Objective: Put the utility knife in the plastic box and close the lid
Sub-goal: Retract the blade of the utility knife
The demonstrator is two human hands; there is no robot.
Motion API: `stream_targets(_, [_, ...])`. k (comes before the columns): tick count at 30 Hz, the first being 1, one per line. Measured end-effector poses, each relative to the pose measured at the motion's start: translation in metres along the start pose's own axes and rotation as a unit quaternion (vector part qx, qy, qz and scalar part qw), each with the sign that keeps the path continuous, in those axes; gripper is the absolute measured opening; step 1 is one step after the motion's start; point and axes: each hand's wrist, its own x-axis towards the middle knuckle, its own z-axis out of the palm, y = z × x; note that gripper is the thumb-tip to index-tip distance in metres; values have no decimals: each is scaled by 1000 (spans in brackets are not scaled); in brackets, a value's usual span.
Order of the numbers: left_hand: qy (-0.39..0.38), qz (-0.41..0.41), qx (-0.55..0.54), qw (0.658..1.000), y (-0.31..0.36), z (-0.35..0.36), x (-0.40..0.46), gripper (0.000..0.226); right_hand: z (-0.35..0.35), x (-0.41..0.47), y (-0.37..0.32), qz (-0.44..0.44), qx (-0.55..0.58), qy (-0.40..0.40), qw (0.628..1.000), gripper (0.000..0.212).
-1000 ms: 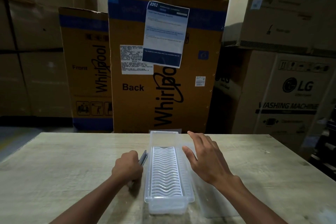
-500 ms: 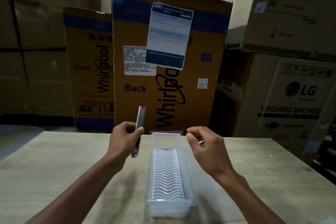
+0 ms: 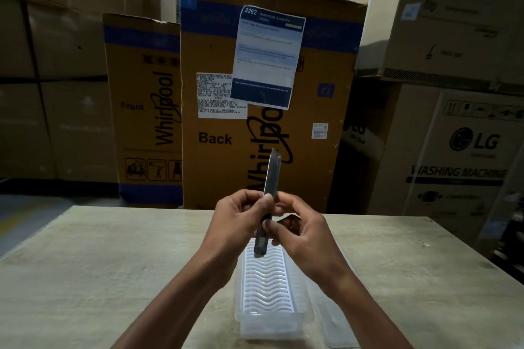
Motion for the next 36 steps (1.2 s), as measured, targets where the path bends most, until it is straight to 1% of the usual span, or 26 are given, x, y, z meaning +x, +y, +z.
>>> stream_targets(2, [-22,-4,-18,1000,-1,1,-5,15,-4,0,0,4,27,4,1000,40])
stream_targets(5, [-16,-1,-26,1000,-4,2,-8,15,-9,-2,3,14,20,-6,1000,41])
stream_targets(9, [14,-3,-24,1000,-11,5,-9,12,-14,-2,4,31,29,-10,999,56])
stream_targets(13, [-12,-22,-55,998,-17,10,-13,16,-20,-1,4,23,51,-27,998,69])
stream_targets(18, [-41,-34,-61,997,-14,11,-17,17,-26,0,3,10,45,-55,997,77])
stream_targets(23, [-38,-45,-50,997,-15,15,-19,22,-30,0,5,13,16,-44,999,82])
stream_targets(26, [-39,-45,-53,997,-17,18,-20,27,-32,0,5,9,25,-43,999,84])
stream_targets(31, [-40,-35,-50,997,-18,21,-22,26,-35,0,1,-5,38,-40,998,85])
stream_targets(34, [-44,-34,-53,997,-17,23,-23,29,-37,0,-1,-6,44,-35,998,81])
stream_targets(36, [-46,-38,-61,996,-18,25,-24,37,-39,-1,-1,-9,55,-24,998,75])
